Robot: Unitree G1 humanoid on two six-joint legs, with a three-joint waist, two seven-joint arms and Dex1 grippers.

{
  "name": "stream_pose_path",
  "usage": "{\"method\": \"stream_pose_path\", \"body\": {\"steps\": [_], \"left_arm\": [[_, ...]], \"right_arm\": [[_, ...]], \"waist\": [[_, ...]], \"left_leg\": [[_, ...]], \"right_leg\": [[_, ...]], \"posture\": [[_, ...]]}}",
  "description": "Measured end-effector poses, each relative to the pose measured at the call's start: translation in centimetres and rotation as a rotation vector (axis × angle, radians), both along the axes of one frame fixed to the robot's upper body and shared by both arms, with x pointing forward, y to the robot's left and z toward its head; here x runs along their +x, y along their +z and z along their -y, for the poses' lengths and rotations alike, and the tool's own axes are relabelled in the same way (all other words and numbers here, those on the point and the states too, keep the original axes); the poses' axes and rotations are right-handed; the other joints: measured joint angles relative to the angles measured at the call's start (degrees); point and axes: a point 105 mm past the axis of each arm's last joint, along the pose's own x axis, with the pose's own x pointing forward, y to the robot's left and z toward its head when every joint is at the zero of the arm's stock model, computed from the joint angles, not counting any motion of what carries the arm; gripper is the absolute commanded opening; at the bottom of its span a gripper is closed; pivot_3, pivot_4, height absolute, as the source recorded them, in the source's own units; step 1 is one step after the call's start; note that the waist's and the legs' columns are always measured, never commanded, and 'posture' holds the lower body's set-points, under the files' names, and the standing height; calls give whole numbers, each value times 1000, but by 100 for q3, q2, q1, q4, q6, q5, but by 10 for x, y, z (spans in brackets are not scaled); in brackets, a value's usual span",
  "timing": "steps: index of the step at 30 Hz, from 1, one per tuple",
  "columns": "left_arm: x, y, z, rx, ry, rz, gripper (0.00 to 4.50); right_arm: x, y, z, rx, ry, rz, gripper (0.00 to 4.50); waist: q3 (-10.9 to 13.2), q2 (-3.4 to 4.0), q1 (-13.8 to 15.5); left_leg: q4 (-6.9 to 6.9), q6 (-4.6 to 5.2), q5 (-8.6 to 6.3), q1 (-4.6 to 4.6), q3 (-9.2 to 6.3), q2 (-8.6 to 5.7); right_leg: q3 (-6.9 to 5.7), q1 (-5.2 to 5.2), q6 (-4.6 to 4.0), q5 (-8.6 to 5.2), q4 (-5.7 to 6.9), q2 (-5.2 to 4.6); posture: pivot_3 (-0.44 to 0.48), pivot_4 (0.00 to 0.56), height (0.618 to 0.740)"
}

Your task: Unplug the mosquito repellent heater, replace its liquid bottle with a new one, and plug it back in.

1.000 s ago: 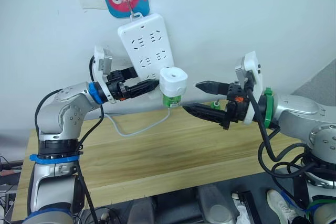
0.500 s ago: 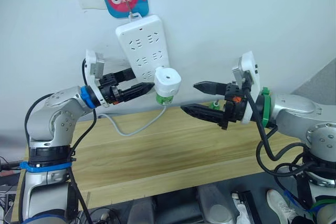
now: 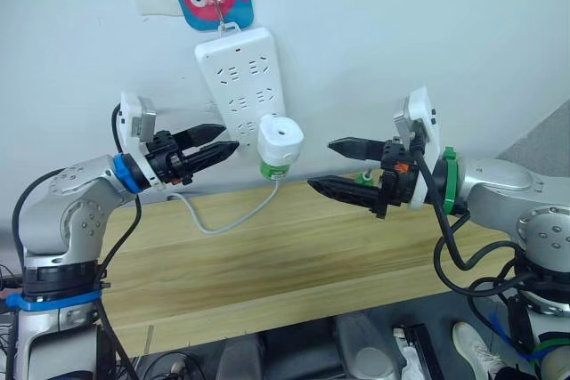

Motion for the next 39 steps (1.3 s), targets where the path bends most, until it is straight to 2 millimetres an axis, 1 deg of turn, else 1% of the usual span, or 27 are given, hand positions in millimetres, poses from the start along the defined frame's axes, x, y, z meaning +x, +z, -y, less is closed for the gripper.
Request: {"method": "stream_pose_path", "body": {"steps": [10,17,19,21,23,24,25,29,30,31,39], "left_arm": [[-25,-2,-11,10,26,0,2737],[-41,-5,-6,5,-3,-36,2737],[-46,-3,-7,5,-13,-44,2699],[-50,-1,-6,21,-20,-48,2699],[-52,1,-5,26,-30,-42,2699],[-54,1,-5,29,-31,-43,2699],[-55,1,-6,34,-28,-45,2699],[-62,2,-6,43,-30,-50,2699],[-64,1,-7,44,-25,-60,2699],[-65,0,-7,45,-21,-65,2699],[-73,-7,-7,55,9,-93,2699]], "right_arm": [[-2,-4,-2,-10,20,17,4500],[-4,-11,-8,-22,32,32,4500],[-3,-12,-9,-28,29,37,4147],[-1,-17,-11,-37,20,39,3561],[0,-23,-13,-45,13,30,2819],[0,-25,-15,-46,13,27,2530],[0,-27,-16,-48,10,28,2047],[3,-30,-18,-60,-10,46,643],[3,-33,-21,-62,-9,45,192],[3,-34,-23,-60,-7,45,19],[6,-42,-42,-70,-8,78,19]], "waist": [[-4,-2,25],[-13,-9,55],[-15,-12,58],[-20,-11,66],[-22,-10,75],[-22,-10,75],[-22,-10,74],[-26,-11,109],[-32,-10,120],[-32,-10,131],[-45,-12,280]], "left_leg": [[12,0,1,3,-2,0],[15,-1,2,21,-1,-1],[15,-1,2,22,-1,-1],[13,-1,2,22,0,-1],[13,-1,2,22,1,-2],[12,-1,2,22,2,-1],[12,-2,3,22,2,-1],[13,-3,3,24,2,0],[12,-2,3,26,3,0],[12,-2,3,27,4,0],[12,-4,4,28,3,0]], "right_leg": [[1,0,0,0,26,0],[9,0,0,0,63,0],[9,0,0,0,65,0],[9,-1,0,0,62,0],[10,-1,0,0,61,0],[11,-1,0,0,61,0],[11,-1,0,0,63,0],[12,-2,0,0,66,0],[14,-2,0,0,67,0],[15,-2,0,0,69,0],[14,-1,-1,0,70,1]], "posture": [[-174,190,740],[-158,185,740],[-152,184,740],[-148,183,740],[-144,182,740],[-142,182,740],[-137,182,740],[-127,182,740],[-124,182,740],[-123,182,740],[-102,186,740]]}}
